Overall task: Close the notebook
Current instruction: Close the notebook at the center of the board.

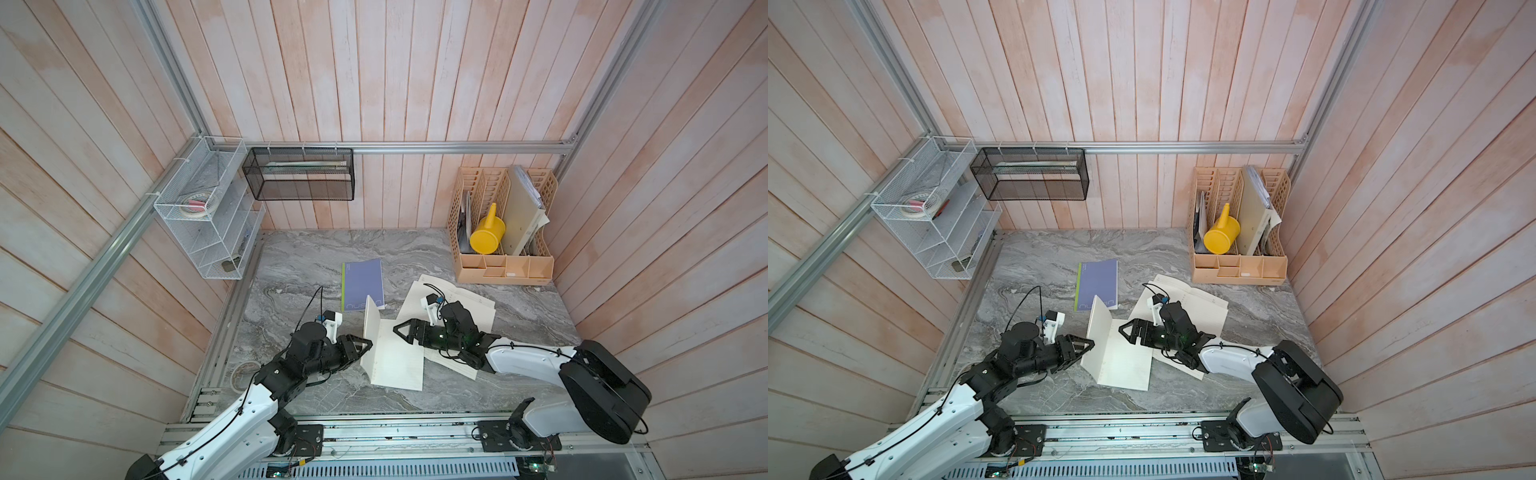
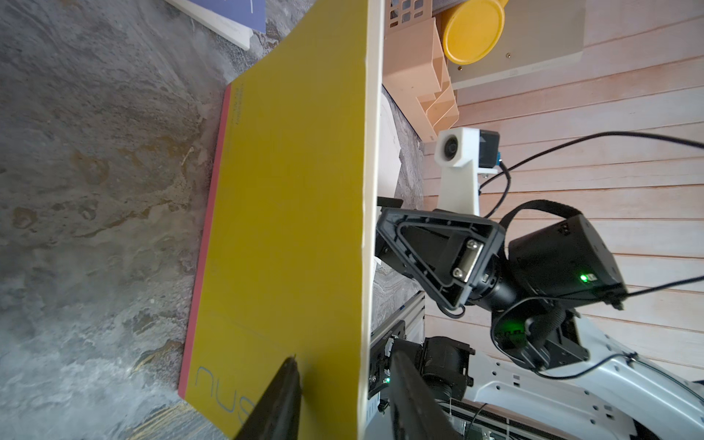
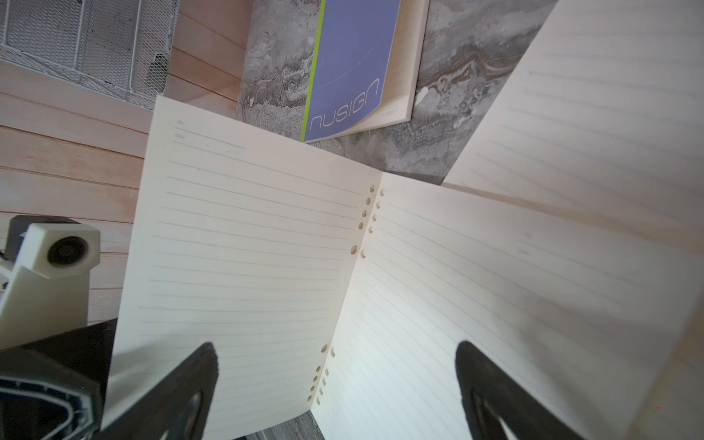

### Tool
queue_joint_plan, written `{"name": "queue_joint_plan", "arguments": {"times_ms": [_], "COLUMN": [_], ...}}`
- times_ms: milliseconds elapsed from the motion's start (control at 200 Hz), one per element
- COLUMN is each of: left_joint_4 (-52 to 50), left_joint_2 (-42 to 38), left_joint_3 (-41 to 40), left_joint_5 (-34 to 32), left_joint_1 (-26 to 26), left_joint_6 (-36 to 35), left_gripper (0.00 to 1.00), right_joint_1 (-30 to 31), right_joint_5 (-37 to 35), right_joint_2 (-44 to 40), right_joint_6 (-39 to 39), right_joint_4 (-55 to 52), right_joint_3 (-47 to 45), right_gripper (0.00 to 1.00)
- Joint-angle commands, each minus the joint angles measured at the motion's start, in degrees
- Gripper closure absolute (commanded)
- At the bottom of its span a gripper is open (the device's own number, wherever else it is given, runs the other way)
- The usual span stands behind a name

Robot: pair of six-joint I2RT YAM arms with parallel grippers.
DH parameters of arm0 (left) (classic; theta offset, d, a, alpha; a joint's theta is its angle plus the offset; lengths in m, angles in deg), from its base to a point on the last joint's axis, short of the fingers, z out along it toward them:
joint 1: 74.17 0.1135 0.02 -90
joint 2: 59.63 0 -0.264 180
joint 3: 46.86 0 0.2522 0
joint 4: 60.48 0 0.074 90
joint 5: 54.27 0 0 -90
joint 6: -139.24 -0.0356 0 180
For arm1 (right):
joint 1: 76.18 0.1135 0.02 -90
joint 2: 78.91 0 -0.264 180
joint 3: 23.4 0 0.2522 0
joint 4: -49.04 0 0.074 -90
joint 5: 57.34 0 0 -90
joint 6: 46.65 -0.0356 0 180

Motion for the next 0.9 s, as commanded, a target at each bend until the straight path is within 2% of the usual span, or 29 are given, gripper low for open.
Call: {"name": "queue_joint_plan", "arguments": {"times_ms": [0,295,890], "left_joint_4": [3.7,11.1,23.4], "left_joint_2": [1.2,7.4,22.0], "left_joint_3": [1.2,2.6,6.2], "left_joint_5": [1.4,2.5,2.9], "left_joint_1": [-0.4,-1.8,-7.4], "left_joint_6": [-1.3,-1.4,-0.7], "left_gripper": [0.58,0.58,0.55], "right_joint_1": [-1.1,-5.0,-5.7], "right_joint_5": [-2.7,-3.6,-3.5], "right_joint_2": [-2.9,-10.6,-13.8], "right_joint_6": [2.3,3.7,3.8], "right_joint_4": [-5.6,-9.6,-9.1], "right_joint_3": [1.6,1.0,2.0], "right_gripper": [0.02,0.02,0.02]}}
